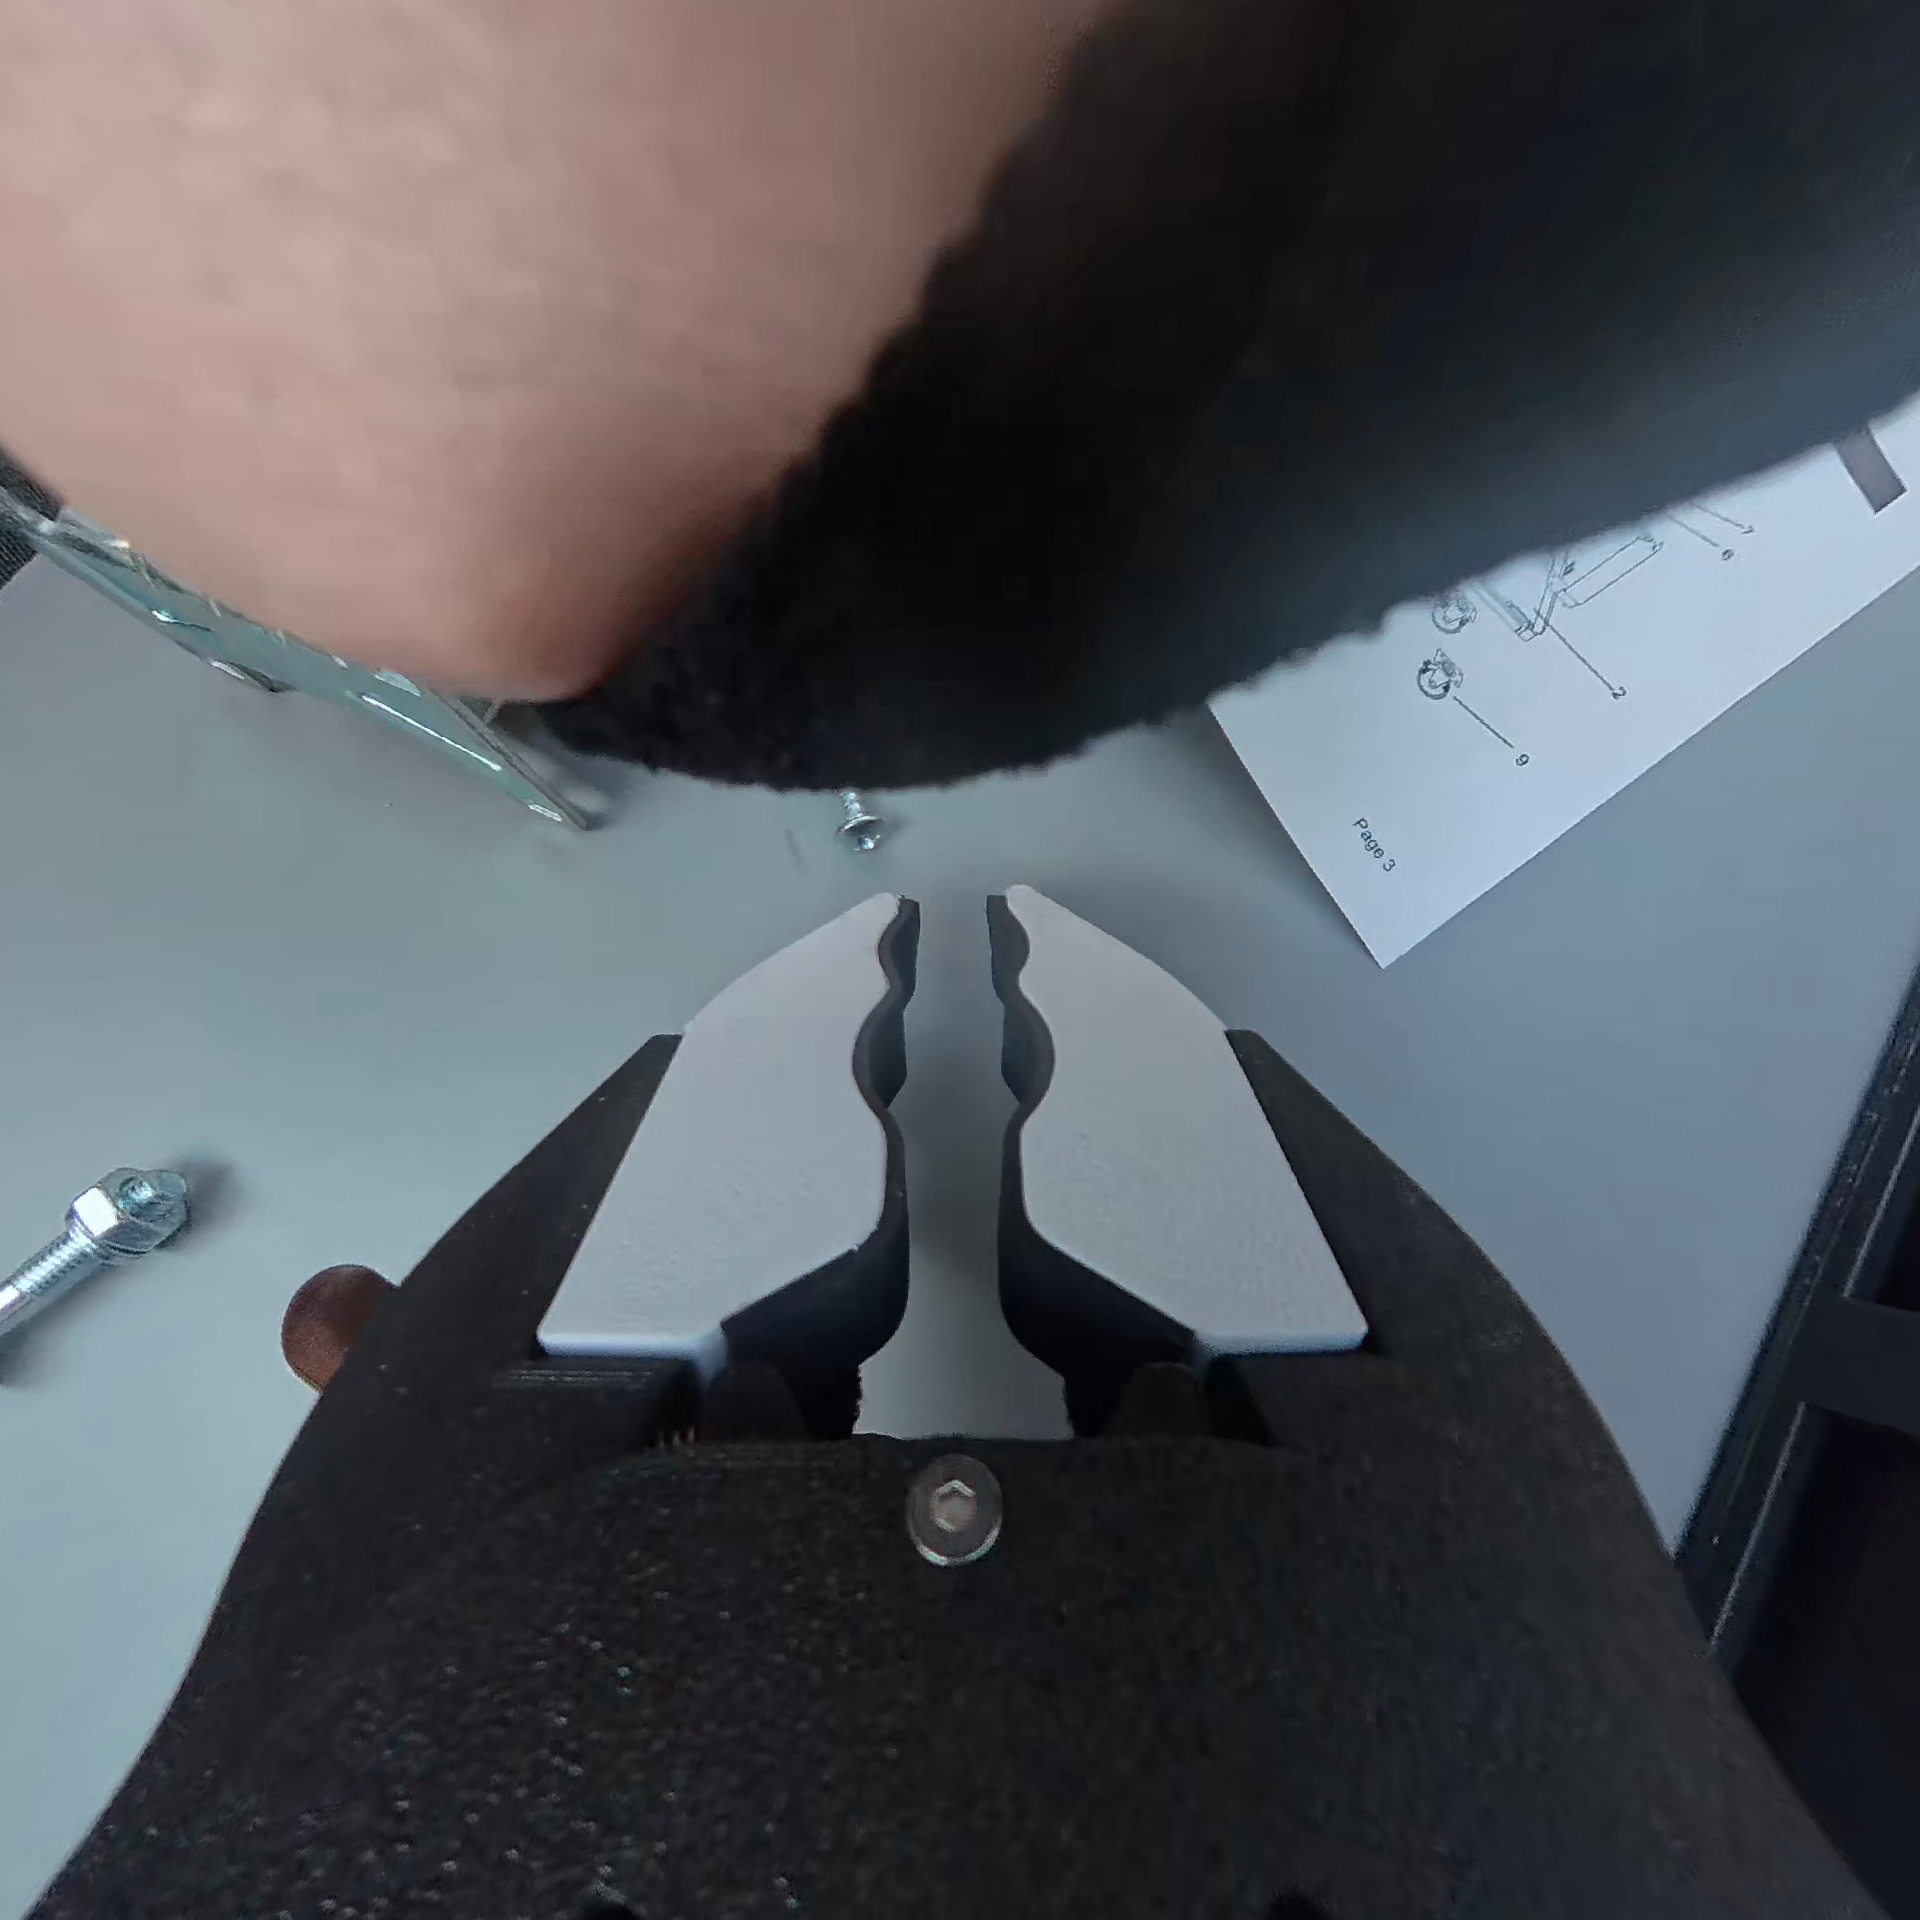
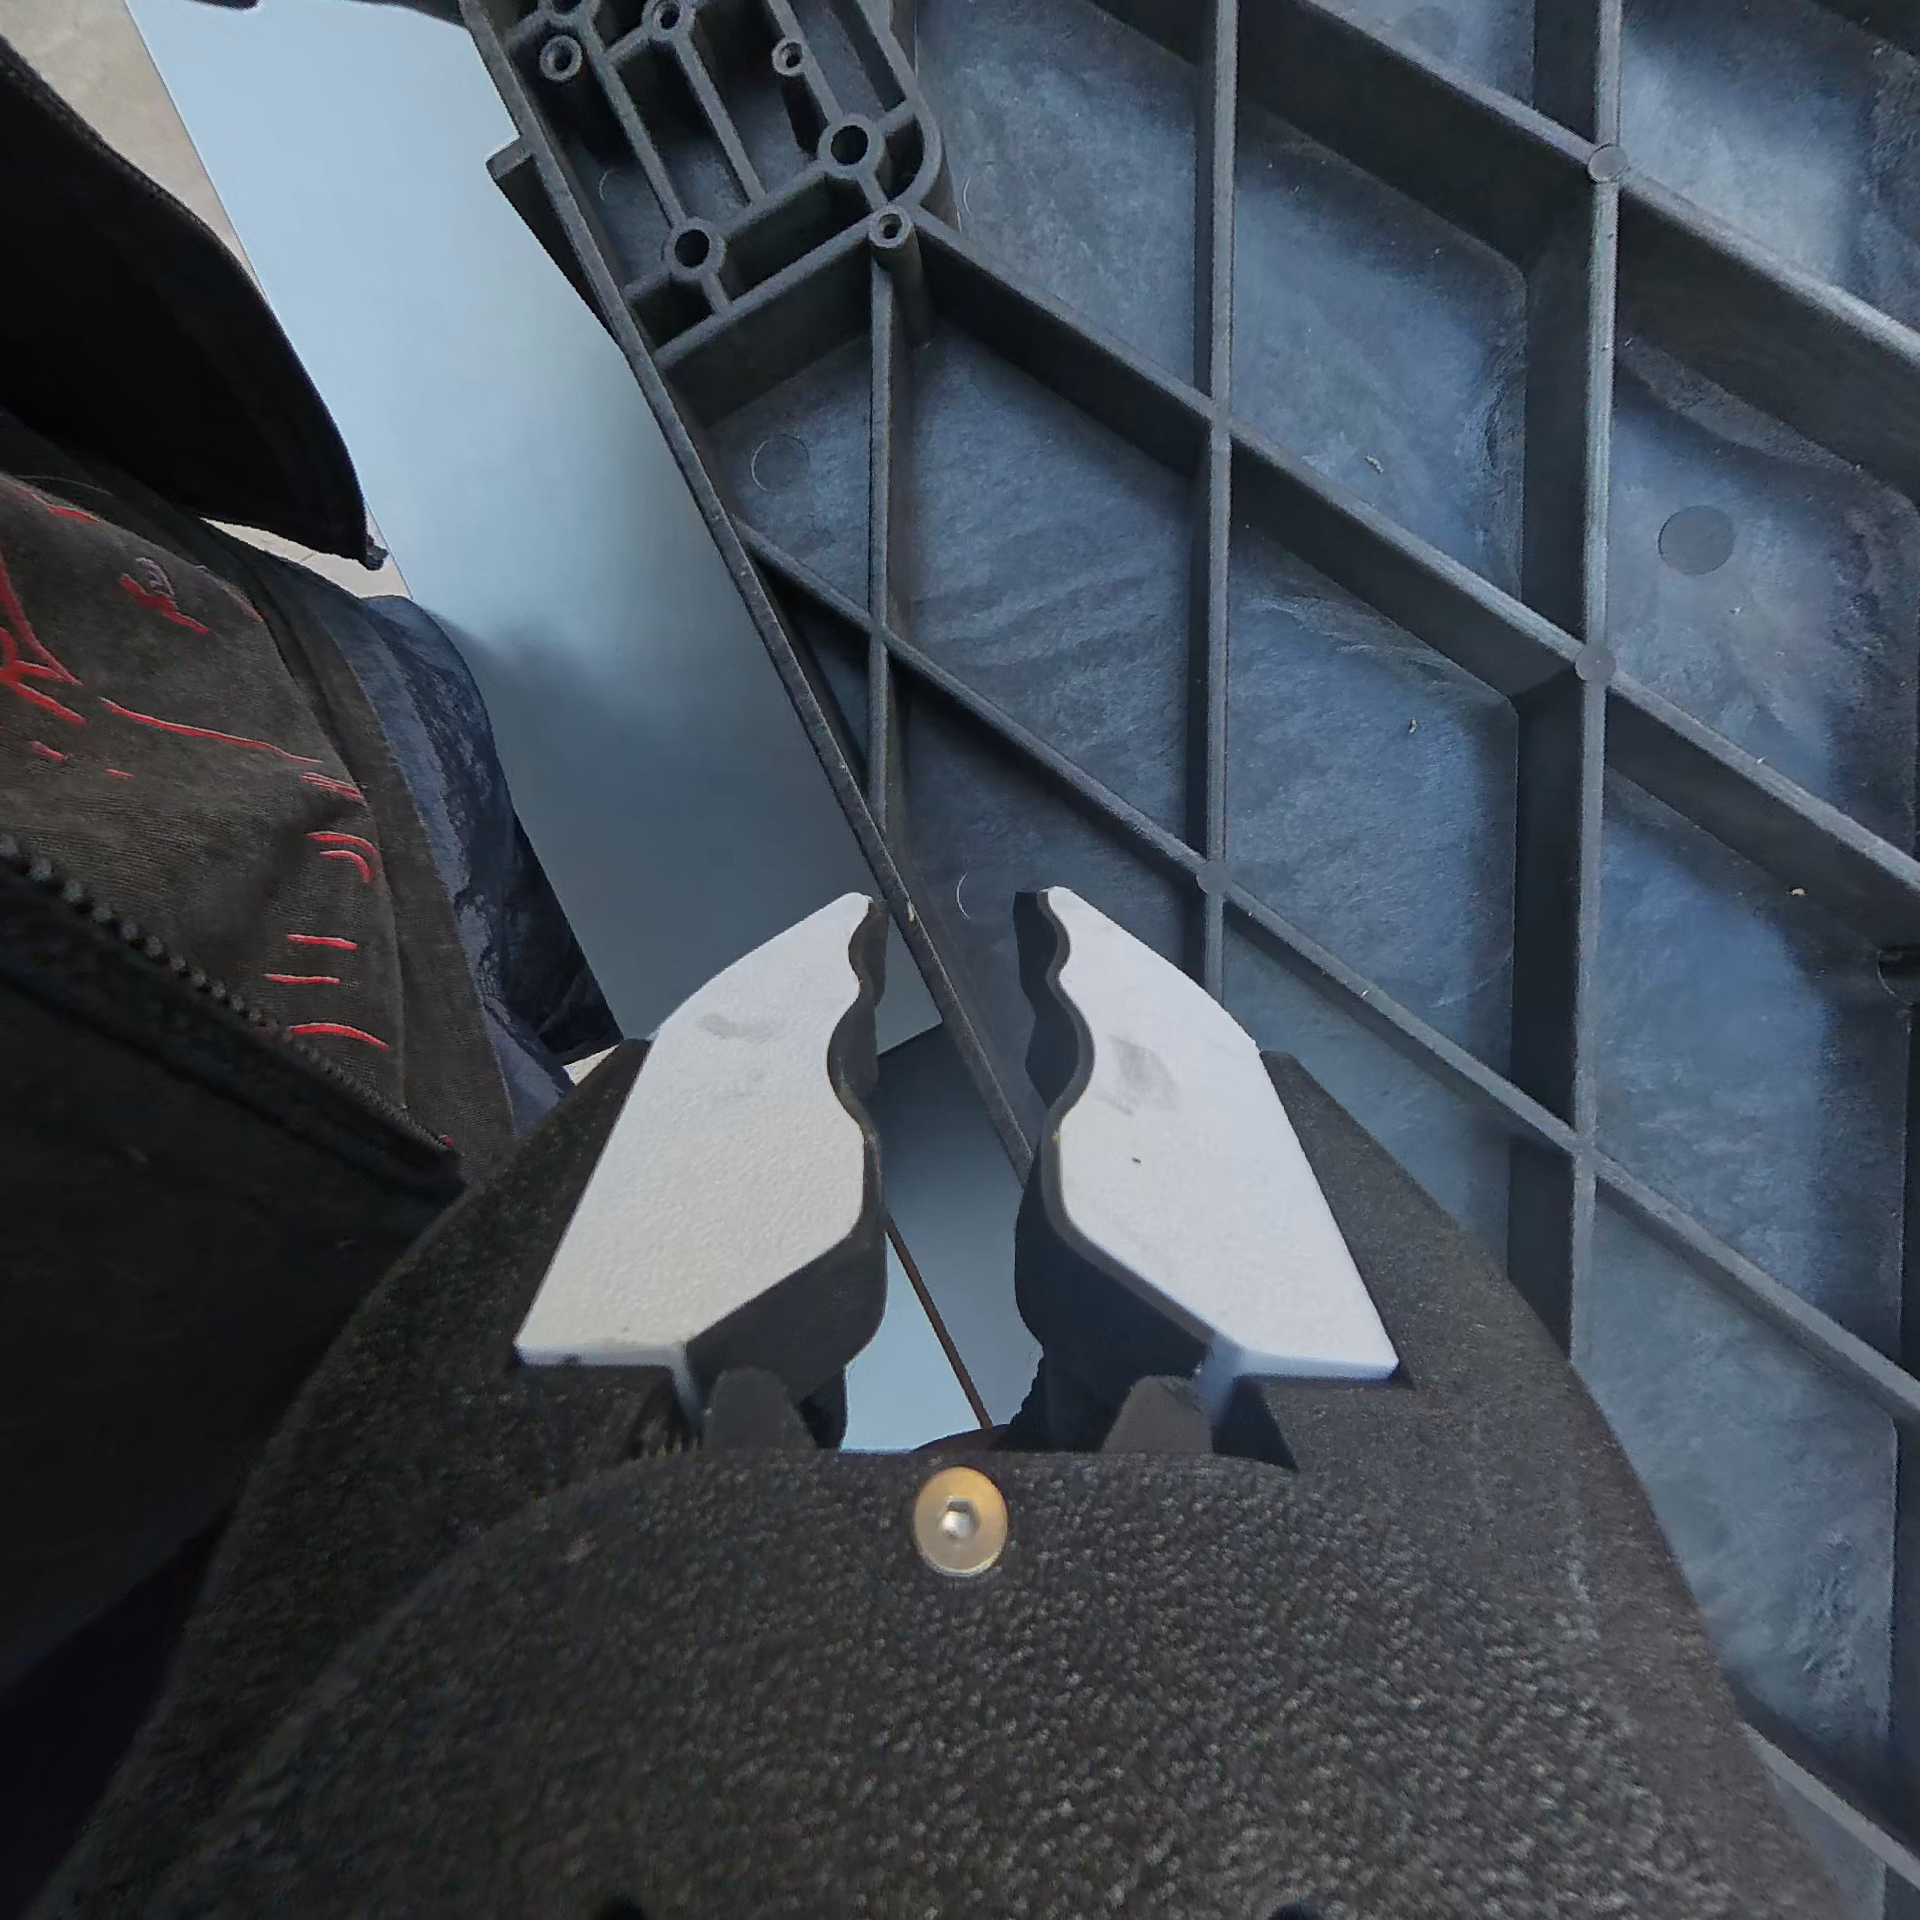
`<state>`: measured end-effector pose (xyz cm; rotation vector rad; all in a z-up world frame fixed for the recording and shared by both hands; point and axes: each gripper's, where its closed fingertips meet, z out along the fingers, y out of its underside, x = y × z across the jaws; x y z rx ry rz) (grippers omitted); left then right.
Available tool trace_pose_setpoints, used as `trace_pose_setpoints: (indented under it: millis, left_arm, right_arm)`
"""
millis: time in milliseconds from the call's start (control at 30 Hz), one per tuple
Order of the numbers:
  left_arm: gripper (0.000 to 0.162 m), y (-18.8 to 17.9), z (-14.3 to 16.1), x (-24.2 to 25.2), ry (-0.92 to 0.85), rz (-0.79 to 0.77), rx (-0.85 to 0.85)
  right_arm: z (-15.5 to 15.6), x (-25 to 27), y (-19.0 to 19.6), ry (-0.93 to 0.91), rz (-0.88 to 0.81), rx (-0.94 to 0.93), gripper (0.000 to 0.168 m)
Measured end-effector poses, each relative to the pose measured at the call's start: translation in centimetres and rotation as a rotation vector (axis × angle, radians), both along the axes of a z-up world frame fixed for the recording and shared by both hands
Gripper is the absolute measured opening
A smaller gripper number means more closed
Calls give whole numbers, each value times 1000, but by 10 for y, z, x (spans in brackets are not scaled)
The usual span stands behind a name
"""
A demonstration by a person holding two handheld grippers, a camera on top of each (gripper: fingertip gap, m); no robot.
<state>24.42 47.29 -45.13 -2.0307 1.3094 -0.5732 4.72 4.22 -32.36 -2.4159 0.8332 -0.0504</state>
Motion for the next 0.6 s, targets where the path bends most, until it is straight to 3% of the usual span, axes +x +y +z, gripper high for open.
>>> trace_pose_setpoints:
  millis: [600]
  left_arm:
    - [13, -27, -2, -7, 1, -82, -9]
  right_arm:
    - [0, -4, -3, -6, -2, 3, 25]
